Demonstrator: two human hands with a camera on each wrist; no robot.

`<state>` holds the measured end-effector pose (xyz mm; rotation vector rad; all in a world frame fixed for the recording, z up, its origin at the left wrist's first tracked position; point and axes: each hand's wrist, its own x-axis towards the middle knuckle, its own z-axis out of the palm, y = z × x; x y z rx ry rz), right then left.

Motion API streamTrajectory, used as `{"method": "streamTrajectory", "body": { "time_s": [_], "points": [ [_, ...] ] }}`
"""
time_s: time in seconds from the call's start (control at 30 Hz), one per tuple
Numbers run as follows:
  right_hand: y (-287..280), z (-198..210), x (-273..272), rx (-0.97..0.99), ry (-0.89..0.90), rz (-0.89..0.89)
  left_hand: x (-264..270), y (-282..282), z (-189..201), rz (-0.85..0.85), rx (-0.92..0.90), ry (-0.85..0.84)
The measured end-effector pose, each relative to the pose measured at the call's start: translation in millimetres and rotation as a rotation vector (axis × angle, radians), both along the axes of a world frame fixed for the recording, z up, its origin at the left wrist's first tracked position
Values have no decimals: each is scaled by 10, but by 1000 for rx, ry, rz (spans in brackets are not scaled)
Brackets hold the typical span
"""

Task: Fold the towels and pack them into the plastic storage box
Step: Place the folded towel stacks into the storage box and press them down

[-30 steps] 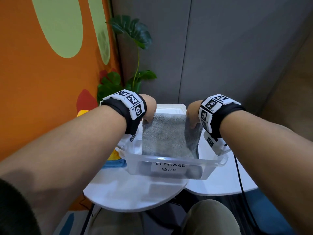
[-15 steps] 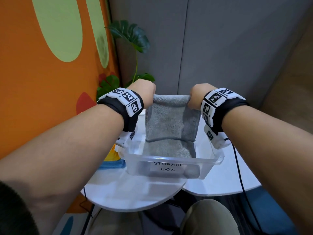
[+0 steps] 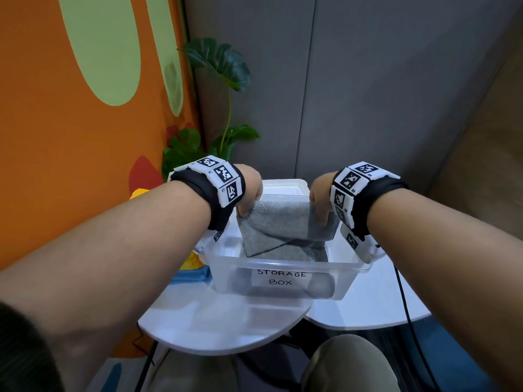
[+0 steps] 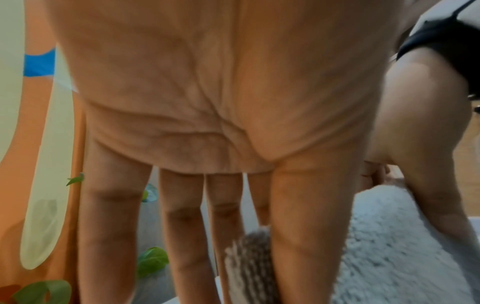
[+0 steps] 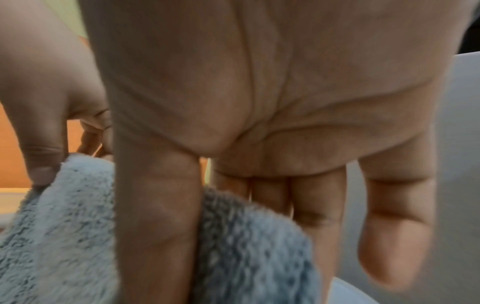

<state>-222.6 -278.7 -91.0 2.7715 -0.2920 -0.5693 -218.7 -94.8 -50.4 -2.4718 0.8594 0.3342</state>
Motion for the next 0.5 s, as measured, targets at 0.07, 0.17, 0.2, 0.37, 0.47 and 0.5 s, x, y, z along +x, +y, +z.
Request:
{"method": "streamTrajectory", "body": {
  "time_s": [0.07,0.17,0.2,0.37,0.47,0.5],
  "points": [
    [108,104,-161,93,110,-9,17,13,-46,0,-18,70],
    [155,222,-291,195,249,-42,32,49,-73,41,-56,189],
    [159,248,-320,213,244,-49,31,57,-66,61,-73,204],
    [70,315,-296,277,-105,-106,-8,135,129,95,-236,20],
    [32,356,-307,349,-324,-179,20,224,215,153,-479,-48],
    [27,362,-328,387,-373,-192,33,247,232,182,-570,-42]
  ]
}}
